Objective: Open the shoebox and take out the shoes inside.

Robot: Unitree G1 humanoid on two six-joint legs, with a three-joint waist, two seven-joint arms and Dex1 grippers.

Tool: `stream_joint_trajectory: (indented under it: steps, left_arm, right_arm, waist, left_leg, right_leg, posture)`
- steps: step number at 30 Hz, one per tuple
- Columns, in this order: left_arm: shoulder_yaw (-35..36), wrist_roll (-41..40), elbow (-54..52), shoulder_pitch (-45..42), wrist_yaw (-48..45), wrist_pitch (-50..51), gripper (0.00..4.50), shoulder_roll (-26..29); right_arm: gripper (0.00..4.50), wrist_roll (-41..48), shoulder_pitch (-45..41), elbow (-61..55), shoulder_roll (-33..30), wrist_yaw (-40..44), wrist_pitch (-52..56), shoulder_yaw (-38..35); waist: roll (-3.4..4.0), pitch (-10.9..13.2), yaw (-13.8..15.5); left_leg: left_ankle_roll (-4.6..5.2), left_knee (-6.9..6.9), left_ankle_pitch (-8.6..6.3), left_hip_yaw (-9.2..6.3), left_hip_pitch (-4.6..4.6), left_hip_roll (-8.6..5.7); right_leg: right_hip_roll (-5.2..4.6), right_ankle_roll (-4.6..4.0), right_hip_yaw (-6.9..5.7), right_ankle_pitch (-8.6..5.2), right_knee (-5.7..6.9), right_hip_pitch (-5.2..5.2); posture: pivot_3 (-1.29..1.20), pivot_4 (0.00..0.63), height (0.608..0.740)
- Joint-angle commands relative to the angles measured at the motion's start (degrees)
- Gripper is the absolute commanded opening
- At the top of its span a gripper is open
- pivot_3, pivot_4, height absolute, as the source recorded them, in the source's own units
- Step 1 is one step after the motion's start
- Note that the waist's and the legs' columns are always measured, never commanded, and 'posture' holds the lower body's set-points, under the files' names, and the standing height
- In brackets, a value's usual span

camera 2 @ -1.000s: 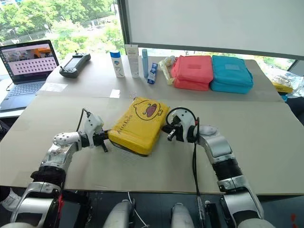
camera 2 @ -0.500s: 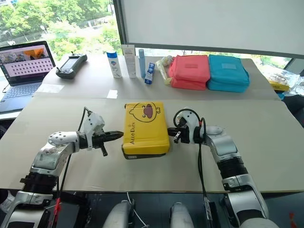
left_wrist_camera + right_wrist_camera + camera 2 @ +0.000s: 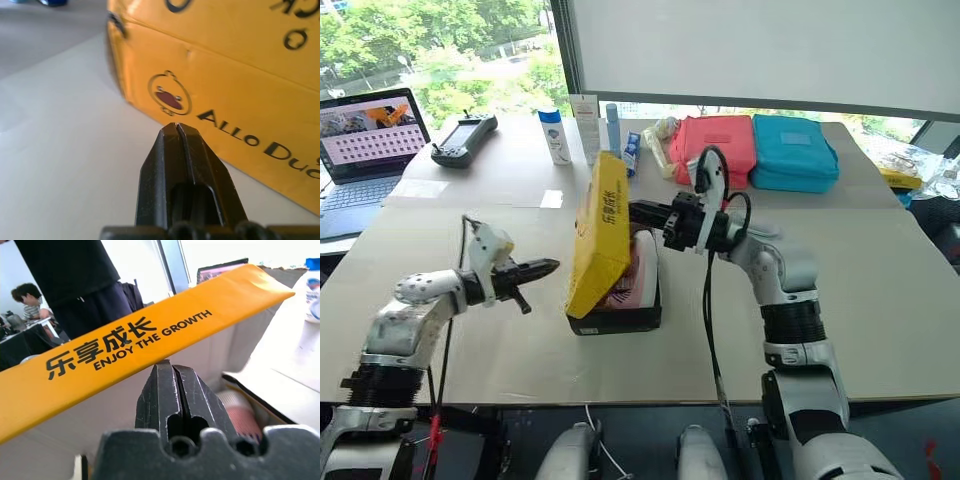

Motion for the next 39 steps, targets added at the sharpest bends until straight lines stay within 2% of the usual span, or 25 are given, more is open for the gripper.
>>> stream_joint_trajectory:
  steps: [1, 5, 12, 17, 23, 27, 31, 32, 33, 36, 37, 38, 39]
  left_arm:
    - [15.2, -8.0, -4.6, -0.6, 0.0, 6.8, 0.0, 8.8]
    - [26.6, -19.9, -12.7, 2.5, -7.4, 22.6, 0.0, 21.7]
    - [35.1, -32.4, -20.8, 5.9, -18.7, 38.3, 0.0, 37.6]
    - [36.5, -34.1, -23.4, 7.3, -22.9, 40.5, 0.0, 42.5]
    - [35.5, -32.4, -23.4, 9.8, -25.5, 38.8, 0.0, 42.8]
    - [33.0, -29.2, -23.8, 13.9, -26.6, 34.9, 0.0, 41.0]
    - [30.2, -27.1, -23.2, 15.8, -26.2, 30.8, 0.0, 39.3]
    - [29.4, -27.2, -22.9, 15.5, -25.9, 30.5, 0.0, 39.1]
    - [28.5, -27.1, -22.5, 15.0, -25.3, 30.0, 0.25, 38.8]
    - [27.4, -26.9, -22.0, 14.4, -24.2, 29.1, 1.03, 38.5]
    - [27.4, -26.9, -21.9, 14.2, -23.9, 28.9, 1.44, 38.4]
    - [27.5, -27.2, -21.6, 13.9, -23.6, 29.3, 1.65, 38.3]
    - [27.9, -27.4, -21.5, 14.0, -23.8, 29.6, 2.08, 38.3]
  right_arm:
    - [0.03, 0.6, -0.9, -3.3, 2.9, -1.2, 1.2, 3.5]
    - [0.03, -1.8, -1.1, -1.7, 6.5, -1.3, -0.3, 8.7]
    - [0.03, -6.7, -3.7, 3.4, 12.1, 0.2, -5.2, 15.5]
    - [0.03, -7.6, -5.6, 4.3, 11.9, 1.8, -6.3, 15.0]
    - [0.03, -3.6, -9.5, -0.4, 3.0, 4.3, 1.5, 9.9]
    - [1.04, -6.0, -10.9, -4.4, -6.0, 8.2, 3.1, 12.2]
    - [2.48, -9.8, -10.7, -5.3, -10.2, 10.9, 0.2, 16.8]
    - [2.71, -11.5, -10.5, -5.0, -11.0, 11.7, -1.5, 18.3]
    - [3.15, -12.4, -10.4, -4.6, -11.5, 12.6, -2.4, 19.4]
    - [4.08, -15.1, -10.6, -2.8, -12.9, 15.8, -5.6, 22.4]
    - [4.47, -15.7, -10.8, -2.0, -13.2, 16.7, -6.6, 22.9]
    - [4.5, -16.5, -11.2, -0.7, -13.1, 17.2, -7.8, 23.4]
    - [4.5, -17.5, -11.7, 0.8, -12.8, 17.7, -9.2, 23.8]
  waist:
    - [-0.02, 0.0, -0.6]
    - [-0.11, 0.0, -0.6]
    - [-0.21, 0.0, -0.7]
    - [-0.2, 0.0, -0.8]
    - [-0.2, 0.1, -0.7]
    - [-0.18, 0.1, -0.7]
    - [-0.2, 0.1, -1.0]
    - [-0.2, 0.1, -1.1]
    - [-0.19, 0.1, -1.1]
    - [-0.2, 0.1, -0.9]
    - [-0.2, 0.1, -0.9]
    - [-0.2, 0.1, -0.8]
    - [-0.21, 0.1, -0.8]
  left_leg:
    - [0.0, -0.01, 0.0, 0.0, 0.0, 0.05]
    - [-0.29, -0.04, -0.18, 0.0, -0.01, 0.07]
    - [-0.49, -0.08, -0.2, 0.03, 0.0, 0.22]
    - [-0.53, -0.23, -0.18, 0.05, -0.03, 0.3]
    - [-0.6, -0.26, -0.14, 0.05, -0.08, 0.42]
    - [-0.61, -0.31, -0.12, 0.07, -0.09, 0.44]
    - [-0.61, -0.38, -0.12, 0.11, -0.04, 0.51]
    - [-0.61, -0.38, -0.12, 0.11, -0.05, 0.55]
    - [-0.61, -0.38, -0.12, 0.11, -0.05, 0.56]
    - [-0.6, -0.38, -0.11, 0.11, -0.04, 0.56]
    - [-0.59, -0.37, -0.11, 0.11, -0.05, 0.56]
    - [-0.6, -0.35, -0.11, 0.11, -0.06, 0.55]
    - [-0.59, -0.31, -0.11, 0.11, -0.08, 0.56]
  right_leg:
    - [0.03, -0.08, 0.0, -0.06, 0.14, -0.07]
    - [0.04, -0.24, -0.02, -0.16, 0.33, -0.16]
    - [0.05, -0.48, -0.17, -0.44, 0.36, -0.27]
    - [0.18, -0.66, -0.13, -0.53, 0.56, -0.57]
    - [0.36, -0.79, -0.09, -0.6, 0.65, -0.72]
    - [0.42, -0.81, 0.0, -0.61, 0.67, -0.81]
    - [0.53, -0.92, 0.07, -0.65, 0.71, -0.87]
    - [0.61, -0.95, 0.12, -0.63, 0.71, -0.91]
    - [0.63, -0.96, 0.16, -0.62, 0.71, -0.92]
    - [0.65, -0.96, 0.17, -0.63, 0.74, -0.94]
    - [0.65, -0.96, 0.17, -0.63, 0.74, -0.94]
    - [0.64, -0.96, 0.17, -0.63, 0.73, -0.93]
    - [0.64, -0.95, 0.17, -0.63, 0.73, -0.92]
  posture:
    - [0.0, 0.15, 0.724]
    - [0.0, 0.15, 0.724]
    - [0.0, 0.15, 0.724]
    - [0.0, 0.15, 0.724]
    - [0.0, 0.15, 0.724]
    - [0.0, 0.15, 0.724]
    - [0.0, 0.15, 0.724]
    - [0.0, 0.15, 0.724]
    - [0.0, 0.15, 0.724]
    - [0.0, 0.15, 0.724]
    - [0.0, 0.15, 0.724]
    - [0.0, 0.15, 0.724]
    - [0.0, 0.15, 0.724]
